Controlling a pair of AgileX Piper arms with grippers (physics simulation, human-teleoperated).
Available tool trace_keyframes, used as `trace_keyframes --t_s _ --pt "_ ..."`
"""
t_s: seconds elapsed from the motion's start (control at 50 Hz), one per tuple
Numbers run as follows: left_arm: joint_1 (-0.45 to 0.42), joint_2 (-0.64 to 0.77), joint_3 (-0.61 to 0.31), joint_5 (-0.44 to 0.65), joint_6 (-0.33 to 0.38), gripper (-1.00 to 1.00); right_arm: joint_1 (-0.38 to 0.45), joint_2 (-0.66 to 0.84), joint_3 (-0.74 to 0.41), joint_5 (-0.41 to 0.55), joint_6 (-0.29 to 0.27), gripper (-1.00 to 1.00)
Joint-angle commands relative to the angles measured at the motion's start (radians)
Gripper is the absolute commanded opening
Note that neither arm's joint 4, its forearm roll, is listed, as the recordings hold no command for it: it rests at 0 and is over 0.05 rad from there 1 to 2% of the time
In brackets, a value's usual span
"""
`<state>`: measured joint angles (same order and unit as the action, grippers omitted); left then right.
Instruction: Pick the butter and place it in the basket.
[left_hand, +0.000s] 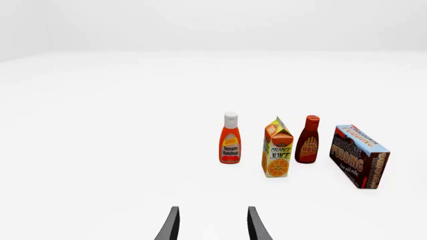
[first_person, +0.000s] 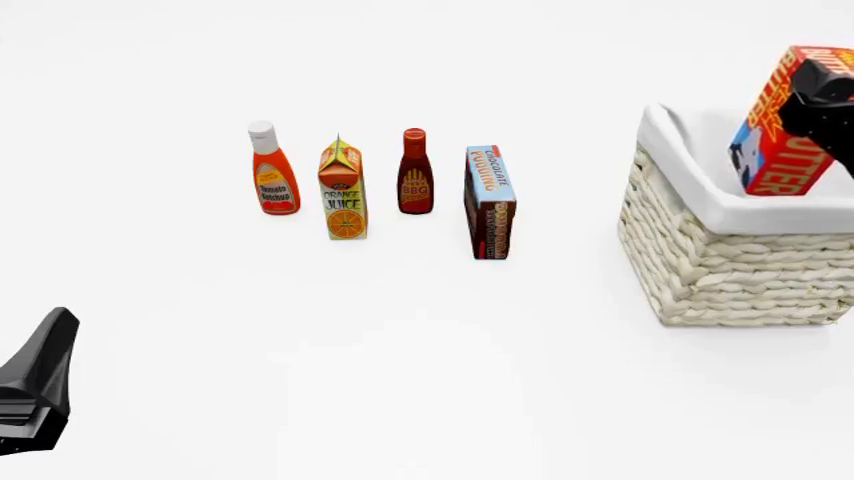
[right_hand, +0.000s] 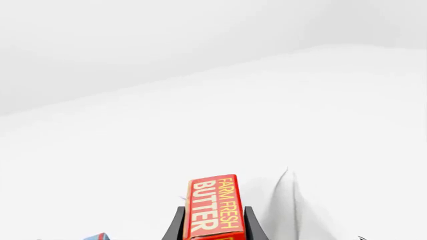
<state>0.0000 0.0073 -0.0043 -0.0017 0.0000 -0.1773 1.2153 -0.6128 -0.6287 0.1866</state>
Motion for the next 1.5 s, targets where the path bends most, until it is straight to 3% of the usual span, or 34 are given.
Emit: trace_keyframes --t_s 0.02,0.92,1.0,1.02,1.5 --pt "0.000 0.000 0.000 0.000 0.000 1.00 0.001 0.004 -0.019 -0.009 0.015 -1.00" --pt "0.000 0.000 0.000 0.000 0.000 1.00 0.012 0.033 -0.011 -0.021 0.000 -1.00" --pt "0.000 0.000 0.000 0.000 0.000 1.00 -0.017 0.059 -0.029 -0.019 0.008 -1.00" --pt "0.000 0.000 0.000 0.000 0.000 1.00 -0.030 0.067 -0.035 -0.018 0.014 1.00" --pt "0.000 0.000 0.000 0.000 0.000 1.00 -0.036 0.046 -0.026 -0.018 0.013 1.00"
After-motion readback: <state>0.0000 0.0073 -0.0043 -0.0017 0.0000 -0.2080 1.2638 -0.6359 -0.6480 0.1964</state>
